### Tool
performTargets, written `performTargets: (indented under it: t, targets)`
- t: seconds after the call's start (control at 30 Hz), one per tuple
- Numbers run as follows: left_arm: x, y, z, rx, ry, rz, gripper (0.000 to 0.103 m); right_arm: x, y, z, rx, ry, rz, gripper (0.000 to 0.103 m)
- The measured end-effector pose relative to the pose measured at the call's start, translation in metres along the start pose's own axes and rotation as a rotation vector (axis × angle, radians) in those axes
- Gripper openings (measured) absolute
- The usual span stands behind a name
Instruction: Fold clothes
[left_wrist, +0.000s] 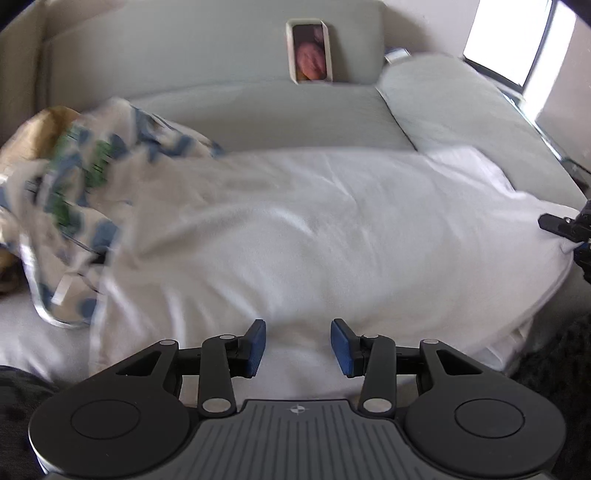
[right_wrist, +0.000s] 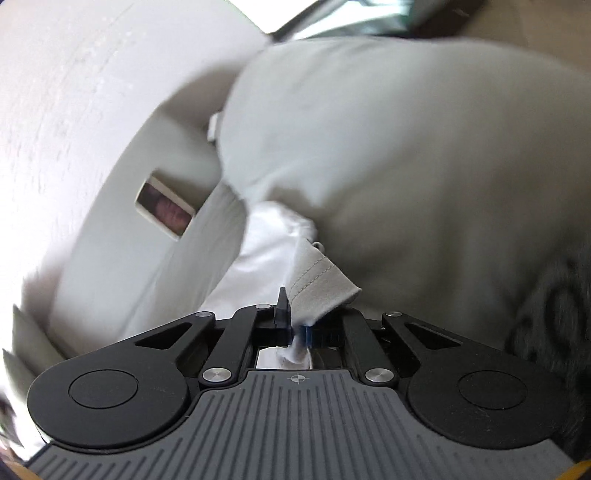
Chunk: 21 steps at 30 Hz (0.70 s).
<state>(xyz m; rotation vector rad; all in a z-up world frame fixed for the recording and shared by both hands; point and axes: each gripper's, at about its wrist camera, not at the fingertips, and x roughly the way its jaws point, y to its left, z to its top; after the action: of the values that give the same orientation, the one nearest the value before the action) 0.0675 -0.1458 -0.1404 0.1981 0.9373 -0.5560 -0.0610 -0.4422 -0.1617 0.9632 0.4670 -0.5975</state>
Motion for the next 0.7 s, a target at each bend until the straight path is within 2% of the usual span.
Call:
performTargets:
  t: [0.2,0.4,0.6,0.7]
  targets:
    - [-0.029,0.06,0.004,-0.167,-0.062,0.027,0.041,-0.008,0.044,0.0,-0.126,0.018,0.05,0.006]
    - [-0.053,0.12,-0.005,-0.329,-0.114,0.051,0.041,-0.009,0.097,-0.021,-0.289,0.066,0.105,0.006]
    - [-0.072,0.155,-0.008,-0.43,-0.16,0.066,0.041,-0.005,0.158,-0.076,-0.536,0.157,0.159,0.006]
    - [-0.076,0.161,-0.01,-0.448,-0.164,0.064,0.041,0.014,0.182,-0.116,-0.656,0.278,0.177,0.006]
